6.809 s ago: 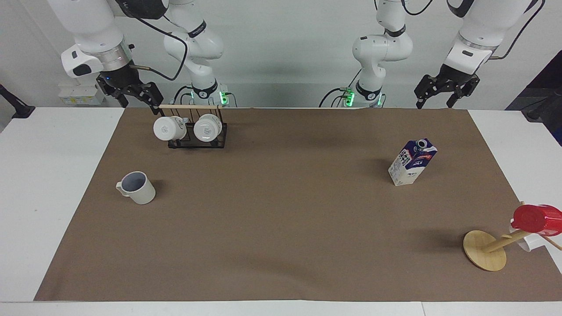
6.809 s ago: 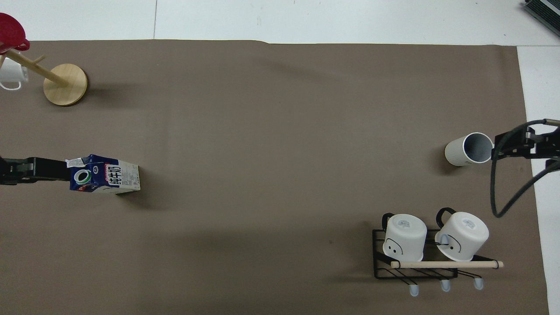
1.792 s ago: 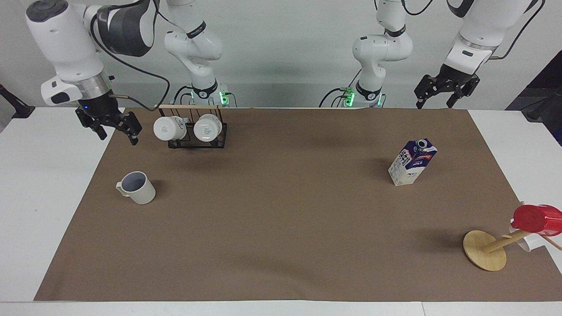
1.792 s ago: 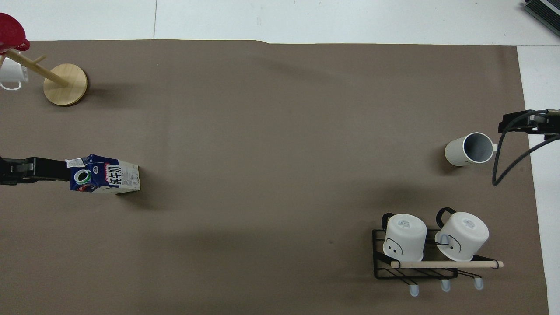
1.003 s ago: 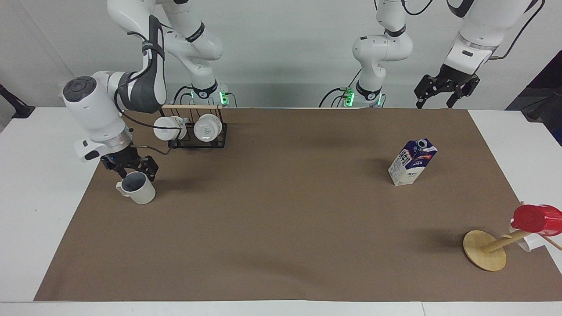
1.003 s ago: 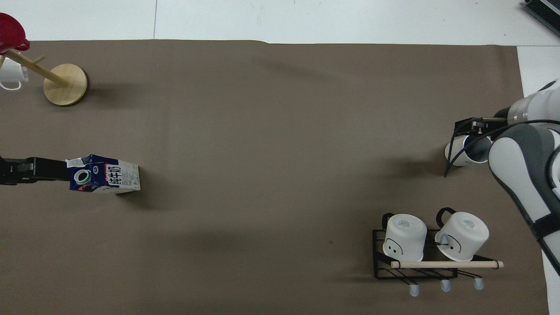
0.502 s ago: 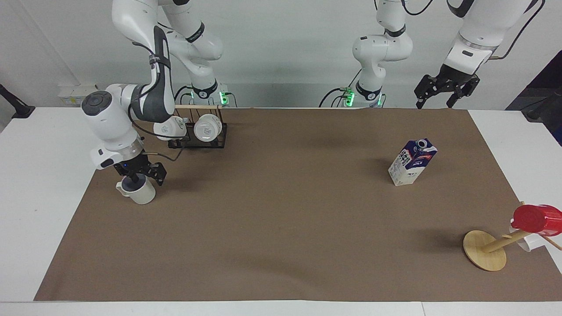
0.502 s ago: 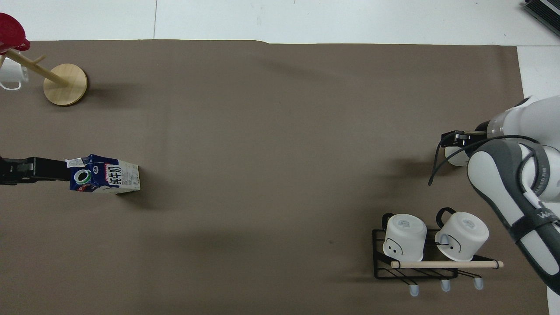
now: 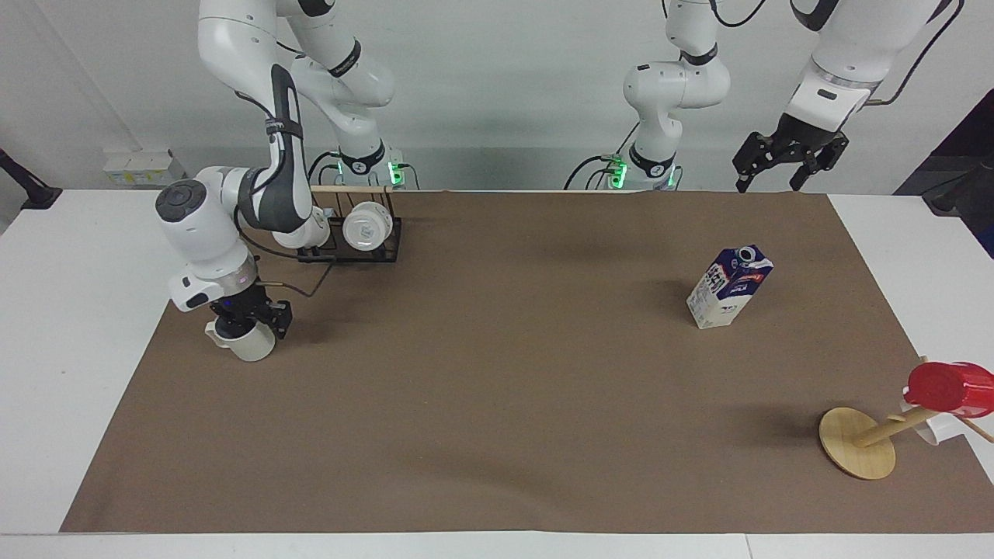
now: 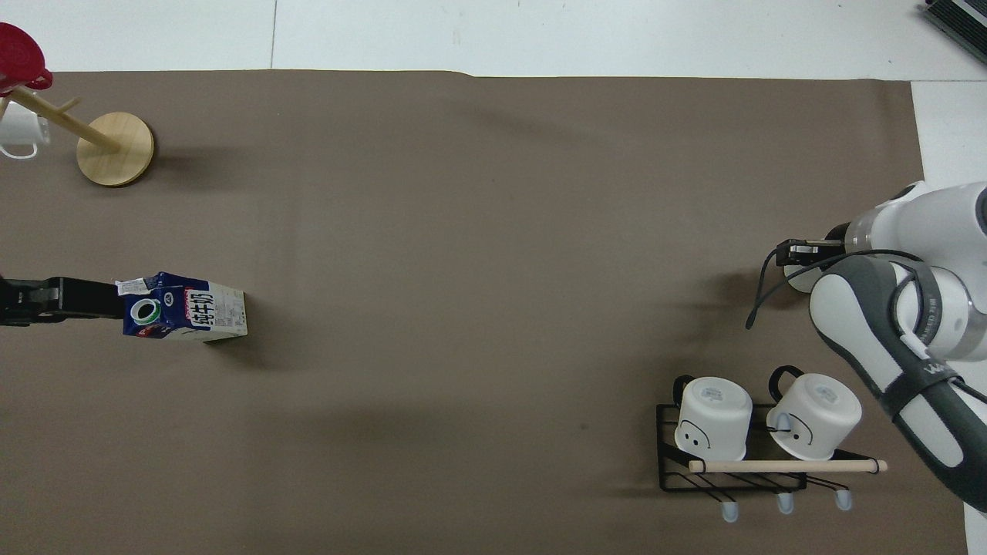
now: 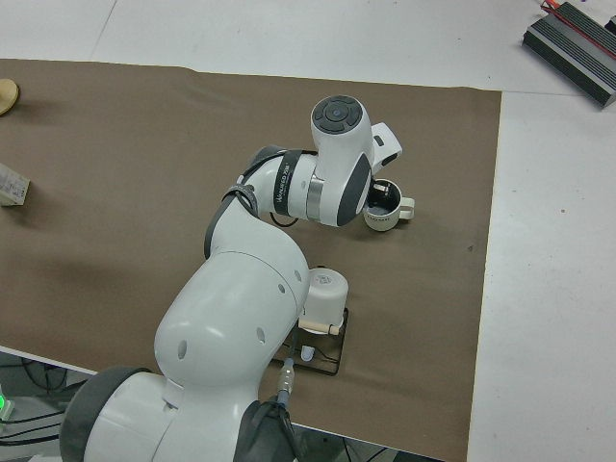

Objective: Place cup and milk on table
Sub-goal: 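Lift the white cup with the right gripper and carry it toward the table center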

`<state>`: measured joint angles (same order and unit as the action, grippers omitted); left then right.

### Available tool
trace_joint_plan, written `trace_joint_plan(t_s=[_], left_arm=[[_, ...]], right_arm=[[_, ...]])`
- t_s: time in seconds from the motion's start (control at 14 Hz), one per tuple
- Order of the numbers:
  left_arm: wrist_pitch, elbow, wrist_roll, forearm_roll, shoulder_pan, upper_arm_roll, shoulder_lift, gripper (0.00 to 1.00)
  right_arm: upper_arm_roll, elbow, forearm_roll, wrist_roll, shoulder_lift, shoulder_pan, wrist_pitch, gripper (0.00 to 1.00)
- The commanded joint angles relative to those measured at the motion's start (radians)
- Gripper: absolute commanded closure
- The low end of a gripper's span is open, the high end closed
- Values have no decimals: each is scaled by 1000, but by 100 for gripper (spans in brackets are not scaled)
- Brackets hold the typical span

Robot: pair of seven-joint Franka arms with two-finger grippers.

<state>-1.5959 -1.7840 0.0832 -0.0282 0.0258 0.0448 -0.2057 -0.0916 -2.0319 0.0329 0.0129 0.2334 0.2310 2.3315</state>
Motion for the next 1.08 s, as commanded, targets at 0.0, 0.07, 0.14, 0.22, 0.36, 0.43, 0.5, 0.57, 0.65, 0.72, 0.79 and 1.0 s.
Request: trace_joint_plan(t_s=[0.0, 0.07, 0.14, 0.22, 0.36, 0.43, 0.5, 0.57, 0.65, 0.72, 0.79, 1.0], left_arm=[[25, 26, 3, 14, 5, -3, 12, 0], [25, 26, 3, 14, 5, -3, 12, 0], [25, 26, 1, 14, 5, -3, 12, 0], [25, 26, 1, 14, 5, -3, 12, 0], [25, 26, 3, 14, 5, -3, 12, 0], [25, 26, 1, 14, 5, -3, 12, 0], [25, 26, 3, 14, 5, -3, 12, 0], [25, 26, 1, 14, 5, -3, 12, 0], [25, 26, 1, 14, 5, -5, 12, 0], [25, 26, 3, 14, 5, -3, 12, 0], [25, 26, 1, 14, 5, -3, 12, 0], [25, 26, 1, 14, 5, -3, 12, 0]], right_arm=[[-5, -13, -8, 44, -8, 10, 9, 100], [-5, -11, -8, 45, -8, 11, 5, 100], [-5, -10, -8, 44, -8, 11, 3, 100], [-5, -8, -8, 41, -8, 7, 2, 100], [-5, -2, -8, 42, -12, 5, -4, 100], [-7, 5, -8, 41, -17, 2, -11, 100], [-7, 16, -8, 35, -25, -9, -21, 100], [-7, 31, -8, 33, -29, -19, -46, 100], [-8, 48, -8, 33, -38, -24, -73, 100], [-16, 68, -8, 29, -48, -25, -98, 100], [-16, 78, -5, 27, -61, -36, -110, 100], [-16, 119, -7, -20, -86, -110, -150, 100]])
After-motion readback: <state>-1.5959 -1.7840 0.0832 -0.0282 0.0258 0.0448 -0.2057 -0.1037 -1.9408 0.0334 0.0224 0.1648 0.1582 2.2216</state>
